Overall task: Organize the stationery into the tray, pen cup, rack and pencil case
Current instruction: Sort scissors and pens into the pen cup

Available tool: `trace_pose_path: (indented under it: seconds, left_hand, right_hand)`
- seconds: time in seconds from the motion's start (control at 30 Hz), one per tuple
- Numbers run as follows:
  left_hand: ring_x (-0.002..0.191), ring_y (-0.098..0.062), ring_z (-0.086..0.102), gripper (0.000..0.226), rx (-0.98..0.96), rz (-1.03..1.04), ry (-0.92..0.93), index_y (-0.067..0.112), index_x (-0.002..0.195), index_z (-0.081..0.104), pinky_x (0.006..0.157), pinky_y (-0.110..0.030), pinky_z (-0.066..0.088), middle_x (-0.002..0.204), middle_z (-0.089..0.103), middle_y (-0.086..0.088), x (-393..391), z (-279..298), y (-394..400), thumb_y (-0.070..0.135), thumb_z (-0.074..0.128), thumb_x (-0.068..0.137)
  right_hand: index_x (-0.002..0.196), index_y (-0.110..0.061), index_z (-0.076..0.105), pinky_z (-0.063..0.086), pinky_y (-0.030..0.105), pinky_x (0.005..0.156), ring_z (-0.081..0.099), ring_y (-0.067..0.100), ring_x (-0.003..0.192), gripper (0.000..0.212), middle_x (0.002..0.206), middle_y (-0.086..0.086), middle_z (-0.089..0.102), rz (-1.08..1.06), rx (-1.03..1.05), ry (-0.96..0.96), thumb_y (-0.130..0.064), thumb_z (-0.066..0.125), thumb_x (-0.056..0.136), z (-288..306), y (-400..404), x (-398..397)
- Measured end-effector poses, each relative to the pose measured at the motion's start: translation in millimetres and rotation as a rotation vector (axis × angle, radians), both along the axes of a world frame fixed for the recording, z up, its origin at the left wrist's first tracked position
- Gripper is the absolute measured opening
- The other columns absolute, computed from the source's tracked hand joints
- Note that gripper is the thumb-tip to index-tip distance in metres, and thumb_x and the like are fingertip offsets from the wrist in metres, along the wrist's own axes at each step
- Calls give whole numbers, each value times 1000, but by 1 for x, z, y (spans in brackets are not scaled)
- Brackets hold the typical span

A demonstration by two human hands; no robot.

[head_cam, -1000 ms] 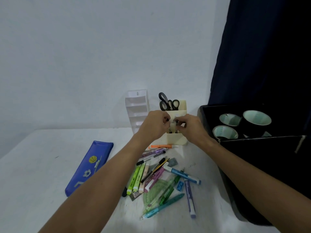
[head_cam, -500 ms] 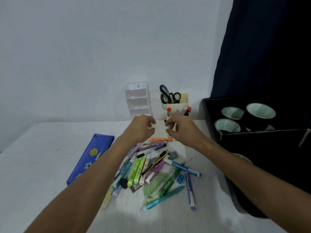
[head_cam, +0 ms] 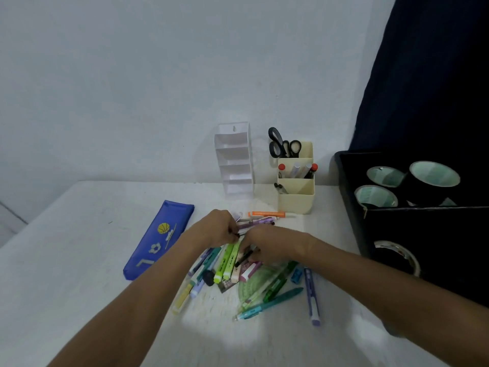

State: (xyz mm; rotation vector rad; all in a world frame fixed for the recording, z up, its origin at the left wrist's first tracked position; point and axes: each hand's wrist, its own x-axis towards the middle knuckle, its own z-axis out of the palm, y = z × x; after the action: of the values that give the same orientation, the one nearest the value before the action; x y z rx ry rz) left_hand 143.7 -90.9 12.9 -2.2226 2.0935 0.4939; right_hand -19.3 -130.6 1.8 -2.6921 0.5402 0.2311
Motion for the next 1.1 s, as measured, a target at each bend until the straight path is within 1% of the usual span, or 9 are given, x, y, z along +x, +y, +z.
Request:
trace_pose_path:
  seconds: [0.17,0.27,0.4,0.5,0.63,0.8,0.9,1.0,1.1]
  left_hand:
    - [92,-22,64,21,-60,37,39,11,95,74,72,-20,40,98,71,-8,3,7,5,24,60,86]
    - [89,-20,65,21,-189,82,88,12,99,73,72,-19,42,99,72,-5,4,30,7,26,61,89]
    - [75,-16,65,20,-419,149,245,14,98,74,67,-16,44,87,72,-2,-2,76,10,28,71,84]
    - [85,-13,67,24,-576,142,396,16,105,74,81,-22,50,93,73,1,-15,110,6,30,68,86]
    - [87,-11,68,22,-649,85,484,19,112,68,84,-26,51,95,68,5,-36,138,-13,26,58,93]
    - [80,-15,71,21,-713,97,658,19,109,63,82,-39,57,90,70,1,-60,141,-35,22,63,88]
    - [82,-16,71,19,-744,122,646,20,109,64,81,-31,54,94,69,3,-73,140,-44,24,59,91]
    - [77,-23,69,35,-649,12,594,17,131,54,76,-32,54,98,65,-11,-86,139,-51,22,42,99]
    - [90,-27,62,35,-512,-115,281,14,133,49,77,-29,45,107,64,-13,-93,129,-63,22,40,100]
  right_hand:
    - [107,-14,72,52,39,81,61,20,86,21,101,5,68,33,-17,-110,-18,63,88,-7,0,1]
    - [106,-13,72,46,29,77,56,16,85,21,99,7,63,-26,-1,-247,-22,65,88,8,-7,-5]
    - [114,-13,67,45,22,71,57,13,77,26,96,0,64,-224,40,-483,-22,65,89,41,-14,-22]
    - [126,-25,56,47,12,68,60,5,77,40,90,-11,62,-420,119,-699,-22,66,88,64,-22,-40]
    - [119,-23,60,48,13,65,59,6,68,36,84,0,67,-602,110,-996,-18,71,85,90,-40,-63]
    - [120,-25,60,53,14,61,61,11,70,32,87,2,66,-697,-15,-1102,-14,64,89,108,-54,-91]
    - [122,-20,60,52,11,60,63,13,71,35,90,5,67,-737,-65,-1121,-12,65,88,107,-61,-100]
    - [114,-14,62,51,9,63,63,3,68,30,86,0,69,-766,-83,-1124,-12,70,85,99,-64,-103]
    - [101,-13,68,51,8,68,66,5,75,18,85,-1,70,-799,-84,-1082,-14,72,83,89,-67,-102]
